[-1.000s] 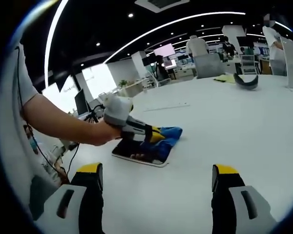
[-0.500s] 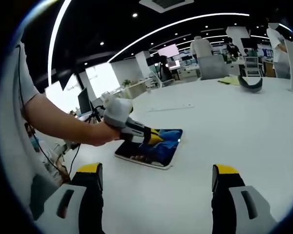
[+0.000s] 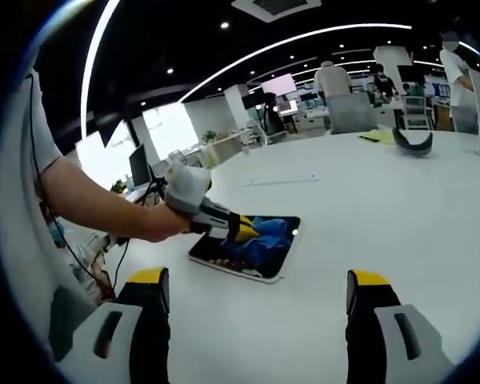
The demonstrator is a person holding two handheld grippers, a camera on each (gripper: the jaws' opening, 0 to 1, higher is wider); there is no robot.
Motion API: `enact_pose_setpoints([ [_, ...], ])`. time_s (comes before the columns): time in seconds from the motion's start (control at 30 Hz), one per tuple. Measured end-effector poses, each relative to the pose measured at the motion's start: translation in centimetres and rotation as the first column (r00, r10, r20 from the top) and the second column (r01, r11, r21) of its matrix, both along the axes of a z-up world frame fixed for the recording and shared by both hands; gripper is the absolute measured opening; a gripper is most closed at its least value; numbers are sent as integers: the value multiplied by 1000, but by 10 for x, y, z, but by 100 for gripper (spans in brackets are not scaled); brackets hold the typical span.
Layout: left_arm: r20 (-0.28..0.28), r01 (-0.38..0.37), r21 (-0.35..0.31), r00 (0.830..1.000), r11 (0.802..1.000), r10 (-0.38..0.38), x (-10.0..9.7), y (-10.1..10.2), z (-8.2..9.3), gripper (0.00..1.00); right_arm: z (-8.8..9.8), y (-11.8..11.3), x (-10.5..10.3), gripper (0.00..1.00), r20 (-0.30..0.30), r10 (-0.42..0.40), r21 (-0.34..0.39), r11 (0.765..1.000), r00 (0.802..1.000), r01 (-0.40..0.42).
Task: Wipe the mirror surface with the cleaning cloth until all visible marks leave the cleaned area.
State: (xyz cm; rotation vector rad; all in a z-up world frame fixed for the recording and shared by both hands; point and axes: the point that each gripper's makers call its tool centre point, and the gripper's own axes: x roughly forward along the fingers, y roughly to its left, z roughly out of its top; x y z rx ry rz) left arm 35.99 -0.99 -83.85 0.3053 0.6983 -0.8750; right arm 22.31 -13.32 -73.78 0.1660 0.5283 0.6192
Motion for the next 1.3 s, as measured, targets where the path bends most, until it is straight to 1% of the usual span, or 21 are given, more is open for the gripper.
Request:
enact_pose_setpoints([
  [0.13,-3,-9,4,1000,1000,9,0,4,0,4,3,0,2,95,13,-2,-12,1000,1000,2],
  [0.37,-6,-18,6,1000,1000,18,-1,11,0,4,4,1,1,96,10,11,-13,1000,1000,-11],
  [0.53,-7,-19,9,1000,1000,19,-1,14,0,4,7,2,2,95,15,14,-11,1000,1000,-13],
  [0.7,-5,-25,14,1000,1000,25,-1,19,0,4,6,2,3,95,9,20,-10,1000,1000,-20],
  [1.0,-7,-43,16,999,999,43,-1,31,-1,4,6,4,4,95,10,28,-10,1000,1000,-28],
  [1.3,-10,-66,21,998,998,66,-3,44,-1,4,7,2,5,95,13,18,-8,1000,1000,-18],
])
